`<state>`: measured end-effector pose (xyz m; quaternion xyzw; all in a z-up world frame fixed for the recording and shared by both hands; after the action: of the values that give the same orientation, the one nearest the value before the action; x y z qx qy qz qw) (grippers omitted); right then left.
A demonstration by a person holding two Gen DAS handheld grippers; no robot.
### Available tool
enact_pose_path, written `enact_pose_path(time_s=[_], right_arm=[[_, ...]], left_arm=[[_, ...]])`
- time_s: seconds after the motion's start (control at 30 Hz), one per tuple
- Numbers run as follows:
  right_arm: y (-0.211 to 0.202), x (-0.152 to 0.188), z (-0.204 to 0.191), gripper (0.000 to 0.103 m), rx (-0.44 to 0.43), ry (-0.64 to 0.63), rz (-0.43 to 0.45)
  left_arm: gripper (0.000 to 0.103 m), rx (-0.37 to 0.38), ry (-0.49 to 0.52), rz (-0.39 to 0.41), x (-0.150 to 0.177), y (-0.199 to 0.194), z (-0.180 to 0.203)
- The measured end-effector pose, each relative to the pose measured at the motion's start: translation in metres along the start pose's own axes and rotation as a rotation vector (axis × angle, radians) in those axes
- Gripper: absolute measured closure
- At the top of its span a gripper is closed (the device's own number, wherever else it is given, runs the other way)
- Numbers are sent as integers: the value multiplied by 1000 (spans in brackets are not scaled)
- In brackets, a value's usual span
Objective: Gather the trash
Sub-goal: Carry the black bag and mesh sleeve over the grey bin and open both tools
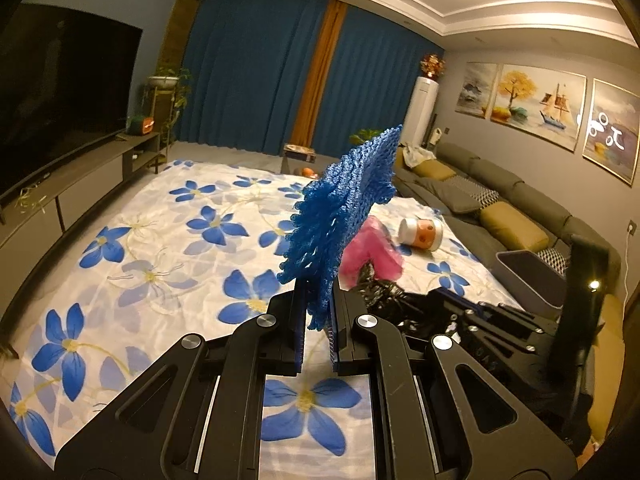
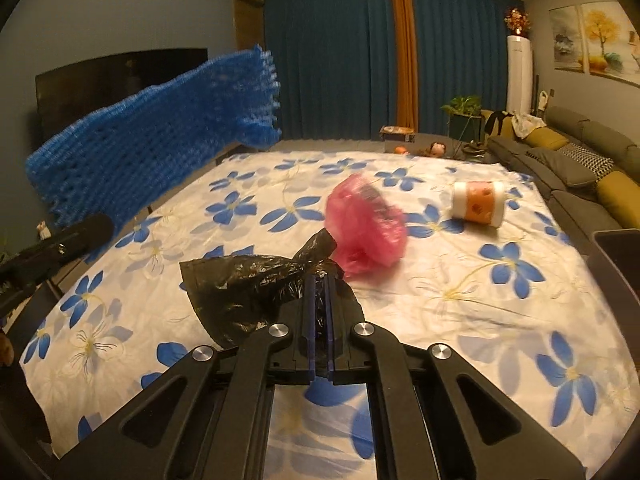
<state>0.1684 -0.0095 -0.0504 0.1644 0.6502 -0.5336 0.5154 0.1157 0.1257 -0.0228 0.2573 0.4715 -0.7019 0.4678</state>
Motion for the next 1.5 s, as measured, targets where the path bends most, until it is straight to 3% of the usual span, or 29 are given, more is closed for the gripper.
enact_pose_path(time_s=[0.23, 0.6, 0.93, 1.17, 1.5], right_arm=[[-32, 5, 31, 99, 48, 23, 46], [-80, 17, 118, 99, 176, 125, 107], [-127, 34, 241, 99, 420, 240, 147], [-151, 53, 328, 99, 619, 329, 143], [-146, 82, 384, 99, 723, 388, 89]], left_arm=[[95, 43, 57, -25, 10, 11, 37], [95, 165, 145, -96, 24, 48, 120], [95, 327, 241, -170, 41, 103, 233], [95, 397, 290, -219, 60, 148, 310], [95, 438, 345, -312, 101, 200, 380]])
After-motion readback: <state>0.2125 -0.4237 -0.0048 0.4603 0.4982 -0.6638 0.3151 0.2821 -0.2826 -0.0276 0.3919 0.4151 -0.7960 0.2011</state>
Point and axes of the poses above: each gripper's, at about its wrist camera, not at the fingertips, and y roughly the way its jaws point, z to its right, x to its underside, the point moved 7 cm from there along y, roughly the way its jaws point, and after that the axes turned 12 degrees about -y, right-handed, at the moved point
